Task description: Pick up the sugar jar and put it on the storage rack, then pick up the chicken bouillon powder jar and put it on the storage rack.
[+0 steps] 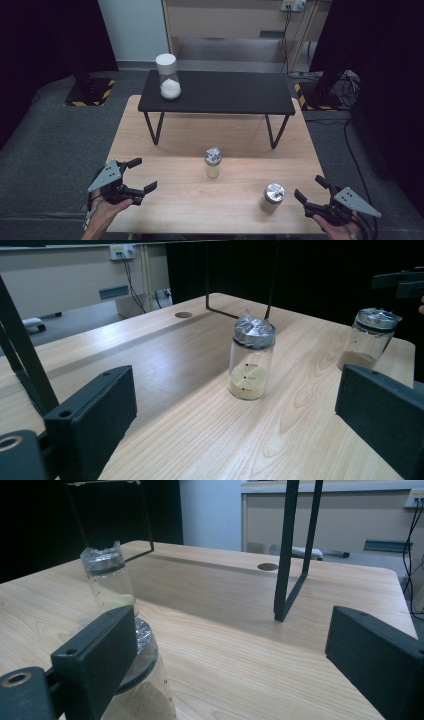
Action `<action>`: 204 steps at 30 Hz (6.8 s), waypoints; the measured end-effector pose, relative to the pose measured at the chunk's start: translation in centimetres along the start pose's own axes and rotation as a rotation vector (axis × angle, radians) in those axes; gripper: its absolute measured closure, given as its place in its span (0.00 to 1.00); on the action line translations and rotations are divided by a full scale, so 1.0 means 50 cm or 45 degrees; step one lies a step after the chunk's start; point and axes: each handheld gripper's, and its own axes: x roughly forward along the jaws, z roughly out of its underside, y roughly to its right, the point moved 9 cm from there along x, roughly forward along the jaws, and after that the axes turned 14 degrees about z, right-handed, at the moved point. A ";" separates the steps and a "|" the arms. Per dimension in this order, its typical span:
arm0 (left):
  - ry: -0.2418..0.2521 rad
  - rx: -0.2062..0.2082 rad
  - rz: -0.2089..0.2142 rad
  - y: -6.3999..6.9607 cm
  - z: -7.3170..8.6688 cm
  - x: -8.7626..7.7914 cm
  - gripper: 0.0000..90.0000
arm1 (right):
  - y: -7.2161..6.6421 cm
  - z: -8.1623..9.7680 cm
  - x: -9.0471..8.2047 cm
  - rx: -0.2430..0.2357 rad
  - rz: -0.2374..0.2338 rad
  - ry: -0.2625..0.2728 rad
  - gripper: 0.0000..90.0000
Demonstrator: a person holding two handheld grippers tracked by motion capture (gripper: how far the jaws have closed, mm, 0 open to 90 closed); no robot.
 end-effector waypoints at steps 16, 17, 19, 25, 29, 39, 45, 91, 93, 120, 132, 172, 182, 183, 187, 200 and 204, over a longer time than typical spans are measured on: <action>-0.037 -0.033 -0.024 0.016 0.046 -0.023 0.03 | 0.002 0.001 0.001 0.009 0.002 -0.005 0.08; -0.036 -0.035 -0.021 0.016 0.049 -0.025 0.03 | 0.002 0.001 0.001 0.010 0.002 -0.005 0.08; -0.043 -0.040 -0.025 0.018 0.053 -0.027 0.03 | 0.002 0.001 0.002 0.009 0.001 -0.006 0.08; -0.050 -0.058 -0.030 0.016 0.063 -0.032 0.03 | 0.001 0.001 0.001 0.006 -0.001 -0.005 0.08; -0.067 -0.056 -0.019 0.016 0.066 -0.028 0.03 | 0.001 0.002 0.001 0.005 -0.001 -0.003 0.08; -0.040 -0.053 -0.025 0.014 0.066 -0.034 0.03 | 0.001 0.000 0.004 -0.002 -0.013 -0.007 0.08; -0.035 -0.050 -0.023 0.015 0.065 -0.035 0.03 | 0.003 -0.005 0.003 -0.007 -0.024 -0.001 0.07; -0.028 -0.070 -0.015 0.011 0.068 -0.038 0.03 | -0.033 -0.168 0.108 -0.117 -0.292 0.011 0.04; -0.028 -0.070 -0.016 0.011 0.069 -0.038 0.03 | -0.039 -0.175 0.116 -0.133 -0.306 0.010 0.04; -0.021 -0.072 -0.019 0.010 0.068 -0.040 0.02 | -0.108 -0.244 0.211 -0.208 -0.435 -0.024 0.04; -0.020 -0.073 -0.021 0.010 0.068 -0.041 0.01 | -0.136 -0.252 0.244 -0.228 -0.468 -0.056 0.04; -0.013 -0.073 -0.016 0.009 0.068 -0.042 0.01 | -0.233 -0.212 0.402 -0.353 -0.600 -0.251 0.05; -0.011 -0.073 -0.017 0.009 0.068 -0.043 0.01 | -0.256 -0.205 0.435 -0.389 -0.637 -0.331 0.05; -0.011 -0.072 -0.018 0.009 0.068 -0.044 0.01 | -0.259 -0.204 0.439 -0.393 -0.641 -0.342 0.05; -0.010 -0.073 -0.019 0.009 0.068 -0.044 0.01 | -0.269 -0.201 0.453 -0.417 -0.653 -0.384 0.06; -0.007 -0.070 -0.020 0.009 0.068 -0.046 0.01 | -0.304 -0.184 0.487 -0.487 -0.684 -0.503 0.11; -0.008 -0.069 -0.019 0.009 0.068 -0.046 0.01 | -0.307 -0.177 0.494 -0.504 -0.692 -0.521 0.15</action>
